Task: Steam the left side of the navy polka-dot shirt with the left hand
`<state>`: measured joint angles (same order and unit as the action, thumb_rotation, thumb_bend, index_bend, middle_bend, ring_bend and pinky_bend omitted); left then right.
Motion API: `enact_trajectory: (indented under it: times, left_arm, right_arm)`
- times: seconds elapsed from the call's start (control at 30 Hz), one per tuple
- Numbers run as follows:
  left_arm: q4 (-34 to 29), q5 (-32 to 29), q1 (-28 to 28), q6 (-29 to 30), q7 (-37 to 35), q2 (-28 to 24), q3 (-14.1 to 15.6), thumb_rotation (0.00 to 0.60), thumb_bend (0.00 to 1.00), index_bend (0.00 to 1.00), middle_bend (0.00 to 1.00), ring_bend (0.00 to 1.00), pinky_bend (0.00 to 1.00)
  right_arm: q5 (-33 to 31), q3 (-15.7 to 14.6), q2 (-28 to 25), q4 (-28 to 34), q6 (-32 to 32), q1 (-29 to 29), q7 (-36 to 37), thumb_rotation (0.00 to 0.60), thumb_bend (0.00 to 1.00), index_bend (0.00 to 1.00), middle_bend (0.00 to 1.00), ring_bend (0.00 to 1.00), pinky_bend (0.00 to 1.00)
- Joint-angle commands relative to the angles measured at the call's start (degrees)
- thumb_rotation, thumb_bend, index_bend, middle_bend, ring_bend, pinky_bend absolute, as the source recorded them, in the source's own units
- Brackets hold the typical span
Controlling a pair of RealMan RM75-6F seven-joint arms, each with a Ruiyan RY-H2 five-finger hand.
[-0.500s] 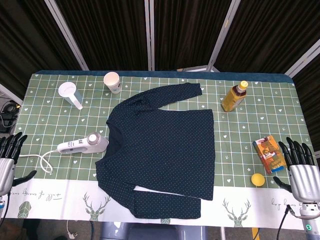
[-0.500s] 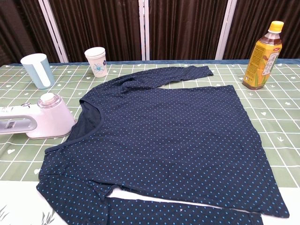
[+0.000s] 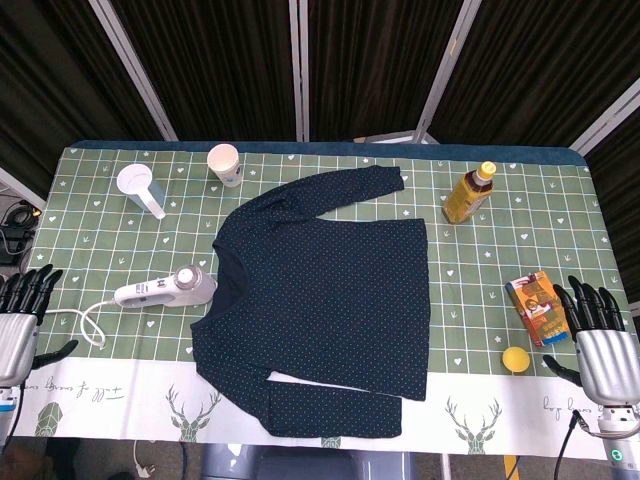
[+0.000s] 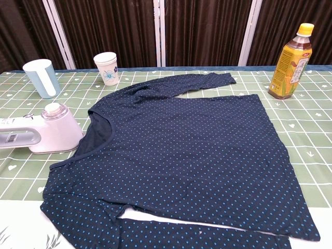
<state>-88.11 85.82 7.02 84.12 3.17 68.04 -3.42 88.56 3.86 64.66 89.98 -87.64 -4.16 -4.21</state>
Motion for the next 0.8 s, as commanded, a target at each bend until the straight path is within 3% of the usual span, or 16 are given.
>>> enact_trajectory:
  times: [0.03, 0.27, 0.43, 0.6, 0.8]
  left_arm:
    - [2.0, -2.1, 3.4, -4.4, 0.0, 2.6, -1.9, 0.6, 0.0, 0.0, 0.0, 0.0, 0.0]
    - [7.9, -7.3, 10.9, -15.8, -0.7, 8.8, -5.2, 0.6, 0.01, 0.0, 0.0, 0.0, 0.0]
    - [11.2, -9.8, 13.8, -19.6, 0.6, 12.6, -6.1, 0.6, 0.09, 0.0, 0.0, 0.0, 0.0]
    - [13.3, -12.3, 15.6, -22.2, 2.6, 15.4, -6.7, 0.6, 0.27, 0.0, 0.0, 0.0, 0.0]
    - [15.5, -14.3, 17.3, -24.1, 3.7, 17.6, -7.2, 0.6, 0.27, 0.0, 0.0, 0.0, 0.0]
  right_arm:
    - [-0.1, -0.1, 0.1, -0.1, 0.7, -0.3, -0.1, 0.6, 0.0, 0.0, 0.0, 0.0, 0.0]
    - [-1.0, -0.2, 0.2, -0.4, 2.9, -1.1, 0.2, 0.6, 0.0, 0.0, 0.0, 0.0, 0.0]
    - [-1.7, -0.2, 0.2, -0.7, 3.8, -1.3, 0.5, 0.6, 0.0, 0.0, 0.0, 0.0, 0.0]
    - [-1.7, -0.3, 0.1, -0.7, 4.1, -1.4, 1.0, 0.6, 0.0, 0.0, 0.0, 0.0, 0.0]
    - [-1.3, -0.5, -0.1, -0.5, 3.9, -1.3, 1.3, 0.6, 0.0, 0.0, 0.0, 0.0, 0.0]
